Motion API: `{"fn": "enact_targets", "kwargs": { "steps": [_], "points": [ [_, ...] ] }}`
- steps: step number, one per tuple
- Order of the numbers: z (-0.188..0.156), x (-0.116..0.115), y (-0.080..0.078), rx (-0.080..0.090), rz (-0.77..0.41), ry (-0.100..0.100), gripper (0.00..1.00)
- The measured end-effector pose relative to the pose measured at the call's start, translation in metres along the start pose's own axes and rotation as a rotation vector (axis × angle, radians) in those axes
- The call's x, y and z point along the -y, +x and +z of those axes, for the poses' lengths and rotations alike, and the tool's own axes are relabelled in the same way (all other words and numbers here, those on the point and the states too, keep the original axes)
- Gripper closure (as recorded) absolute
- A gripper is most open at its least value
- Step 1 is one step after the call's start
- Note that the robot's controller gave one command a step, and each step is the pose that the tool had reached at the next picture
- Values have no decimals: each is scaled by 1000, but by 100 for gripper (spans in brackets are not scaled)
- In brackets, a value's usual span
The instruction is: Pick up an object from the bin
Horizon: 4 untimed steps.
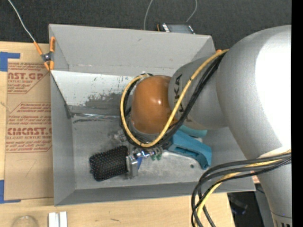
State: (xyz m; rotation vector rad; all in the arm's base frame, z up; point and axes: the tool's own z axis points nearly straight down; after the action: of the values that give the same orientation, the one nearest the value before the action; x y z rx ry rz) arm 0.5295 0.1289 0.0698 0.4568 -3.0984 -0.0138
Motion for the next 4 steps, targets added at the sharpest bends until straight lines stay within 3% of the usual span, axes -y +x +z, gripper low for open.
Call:
{"fn": "enact_targets", "kwargs": {
  "steps": [1, 2, 3, 4],
  "points": [
    [0, 2, 1, -2, 2, 1, 100],
    [-9, 18, 25, 40, -638, 9, 100],
    [-9, 44, 40, 85, -680, 7, 100],
    [-8, 69, 54, 120, -697, 12, 100]
  ]
}}
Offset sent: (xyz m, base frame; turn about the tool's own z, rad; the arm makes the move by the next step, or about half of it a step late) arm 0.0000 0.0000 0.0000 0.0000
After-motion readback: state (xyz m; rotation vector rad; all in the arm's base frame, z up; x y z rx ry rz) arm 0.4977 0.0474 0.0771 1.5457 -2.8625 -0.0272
